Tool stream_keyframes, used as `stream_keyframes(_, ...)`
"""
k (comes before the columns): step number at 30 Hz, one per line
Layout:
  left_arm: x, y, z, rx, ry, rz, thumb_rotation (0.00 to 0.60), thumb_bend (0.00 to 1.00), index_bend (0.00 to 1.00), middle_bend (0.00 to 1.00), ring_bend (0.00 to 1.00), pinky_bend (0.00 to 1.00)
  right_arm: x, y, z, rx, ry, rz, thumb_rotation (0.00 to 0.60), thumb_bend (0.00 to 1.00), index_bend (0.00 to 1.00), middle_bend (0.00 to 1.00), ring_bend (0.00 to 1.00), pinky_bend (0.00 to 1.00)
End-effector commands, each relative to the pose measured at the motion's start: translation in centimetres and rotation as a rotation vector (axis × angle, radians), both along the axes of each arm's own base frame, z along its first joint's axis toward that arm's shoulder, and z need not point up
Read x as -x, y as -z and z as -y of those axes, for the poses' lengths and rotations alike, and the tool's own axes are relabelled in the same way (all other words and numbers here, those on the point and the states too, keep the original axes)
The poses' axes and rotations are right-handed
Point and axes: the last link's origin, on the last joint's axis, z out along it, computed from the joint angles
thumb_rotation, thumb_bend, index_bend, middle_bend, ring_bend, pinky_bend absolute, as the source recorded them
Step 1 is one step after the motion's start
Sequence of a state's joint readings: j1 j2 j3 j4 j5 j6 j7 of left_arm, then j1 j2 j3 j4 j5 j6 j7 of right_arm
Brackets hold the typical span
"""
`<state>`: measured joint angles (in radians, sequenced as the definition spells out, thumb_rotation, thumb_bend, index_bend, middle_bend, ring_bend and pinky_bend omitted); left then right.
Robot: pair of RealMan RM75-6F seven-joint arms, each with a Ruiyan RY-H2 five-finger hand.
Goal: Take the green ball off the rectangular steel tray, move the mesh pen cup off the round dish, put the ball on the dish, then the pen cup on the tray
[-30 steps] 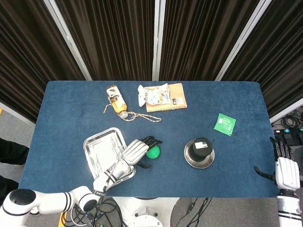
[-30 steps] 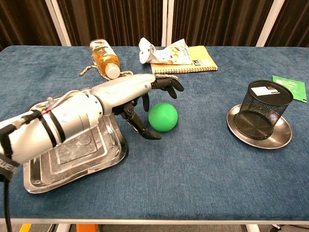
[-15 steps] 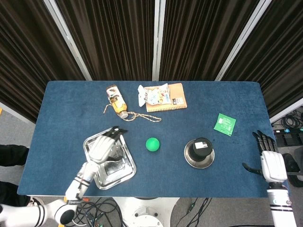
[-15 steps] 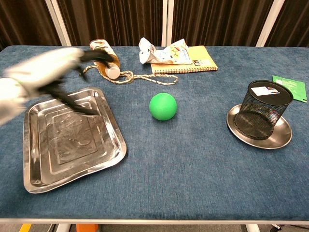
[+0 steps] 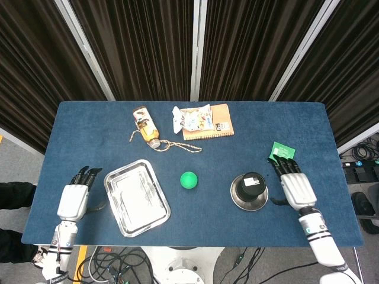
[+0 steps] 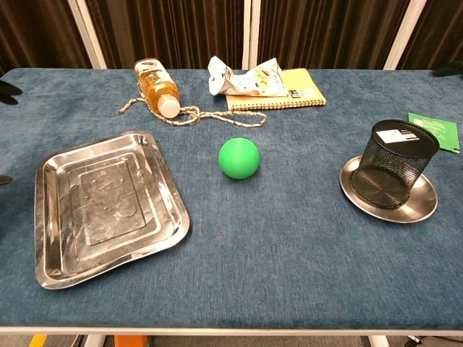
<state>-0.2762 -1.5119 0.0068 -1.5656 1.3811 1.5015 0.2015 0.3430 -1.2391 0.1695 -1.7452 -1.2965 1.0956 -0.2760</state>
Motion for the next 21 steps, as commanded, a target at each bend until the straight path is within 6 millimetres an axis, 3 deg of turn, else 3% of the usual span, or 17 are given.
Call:
stream_keyframes(1, 0.3, 0.1, 0.2, -0.001, -0.005, 0.006, 0.600, 0.08, 0.15, 0.16, 0.08, 0.23, -1.9, 1.9, 0.9, -0.053, -0.022, -0.012, 0.600, 0.00, 0.00, 0.00, 0.00, 0.00)
stream_keyframes(6, 0.6, 0.1, 0.2, -0.003, -0.010, 0.015, 0.600, 0.08, 0.15, 0.16, 0.08, 0.23, -2.9, 3.5, 1.6, -0.098, -0.025, -0.031, 0.600, 0.00, 0.00, 0.02, 0.00, 0.00)
stream_keyframes(9, 0.8, 0.1, 0.2, -0.003, -0.014, 0.019, 0.600, 0.08, 0.15, 0.16, 0.08, 0.23, -3.4, 4.1, 2.0, -0.093, -0.042, -0.029, 0.600, 0.02, 0.00, 0.09, 0.00, 0.02)
stream_keyframes(21, 1.3, 0.1, 0.3, -0.011, -0.013, 0.040, 0.600, 0.08, 0.15, 0.16, 0.08, 0.23, -4.6, 5.0, 2.8, -0.075, -0.072, -0.035, 0.600, 0.08, 0.22, 0.37, 0.25, 0.32)
